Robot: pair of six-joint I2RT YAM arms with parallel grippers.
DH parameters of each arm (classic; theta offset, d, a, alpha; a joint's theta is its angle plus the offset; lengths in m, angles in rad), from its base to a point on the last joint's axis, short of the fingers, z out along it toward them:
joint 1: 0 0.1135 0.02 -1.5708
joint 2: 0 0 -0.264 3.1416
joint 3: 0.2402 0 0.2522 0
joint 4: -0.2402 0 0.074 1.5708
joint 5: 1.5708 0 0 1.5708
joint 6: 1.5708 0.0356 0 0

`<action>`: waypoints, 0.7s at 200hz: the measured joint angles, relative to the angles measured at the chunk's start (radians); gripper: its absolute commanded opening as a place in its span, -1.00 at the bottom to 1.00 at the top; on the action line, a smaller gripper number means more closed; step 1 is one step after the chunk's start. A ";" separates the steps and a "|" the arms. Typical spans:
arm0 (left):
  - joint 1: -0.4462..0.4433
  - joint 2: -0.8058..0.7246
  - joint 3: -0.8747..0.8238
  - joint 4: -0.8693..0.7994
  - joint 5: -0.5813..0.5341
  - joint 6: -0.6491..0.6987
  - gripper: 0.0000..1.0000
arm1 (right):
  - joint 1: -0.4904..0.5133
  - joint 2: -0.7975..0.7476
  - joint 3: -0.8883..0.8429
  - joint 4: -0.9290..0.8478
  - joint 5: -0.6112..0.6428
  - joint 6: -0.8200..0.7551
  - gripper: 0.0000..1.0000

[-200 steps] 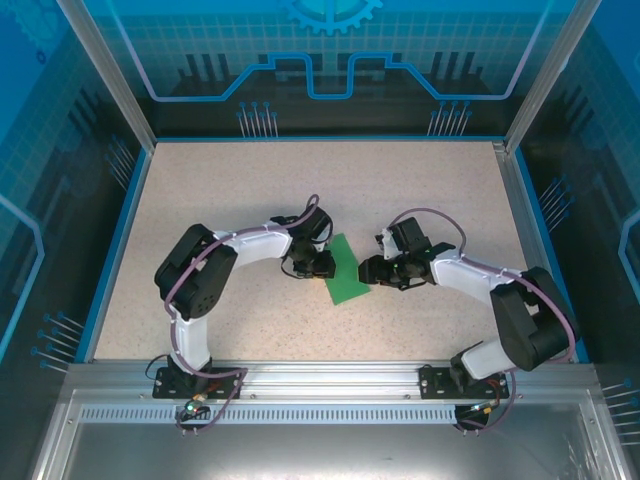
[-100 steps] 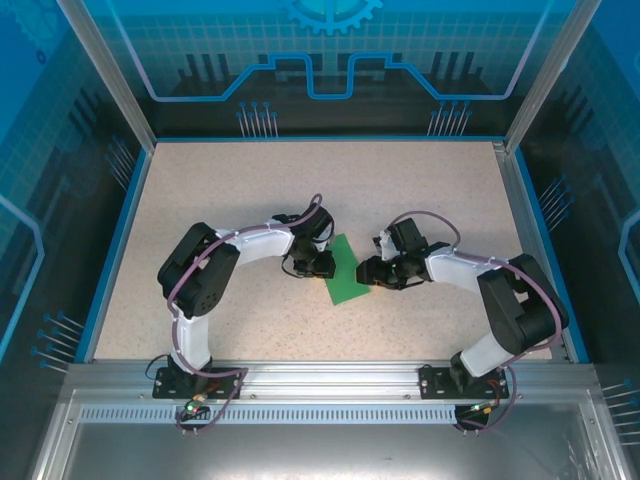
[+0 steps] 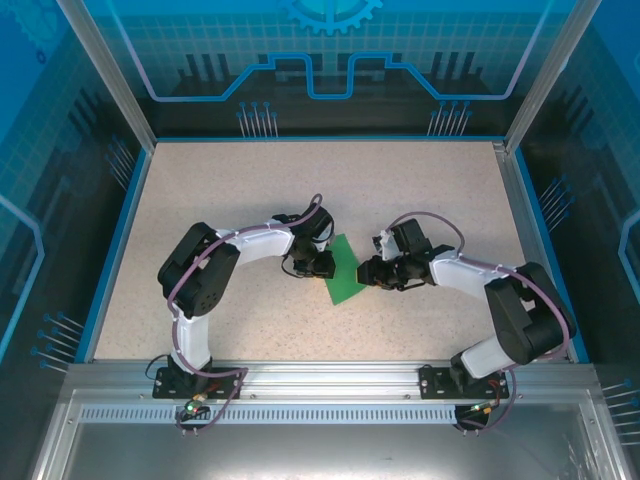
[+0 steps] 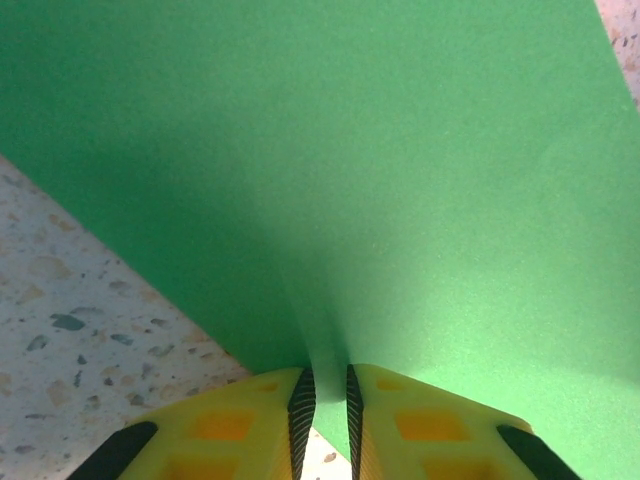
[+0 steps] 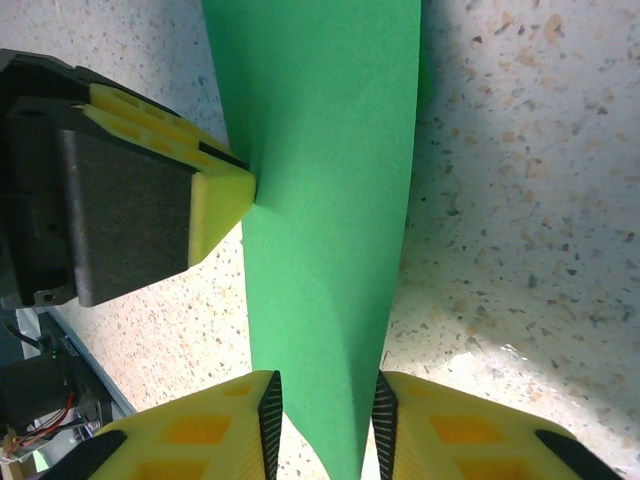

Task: Fold a paper plane with a square sheet of paper (pick it up from the middle)
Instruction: Third fold the triangle at the center of the table.

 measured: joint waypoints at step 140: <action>0.000 0.000 0.000 0.000 0.000 0.000 -0.58 | 0.000 -0.026 0.013 -0.006 -0.019 0.010 -0.86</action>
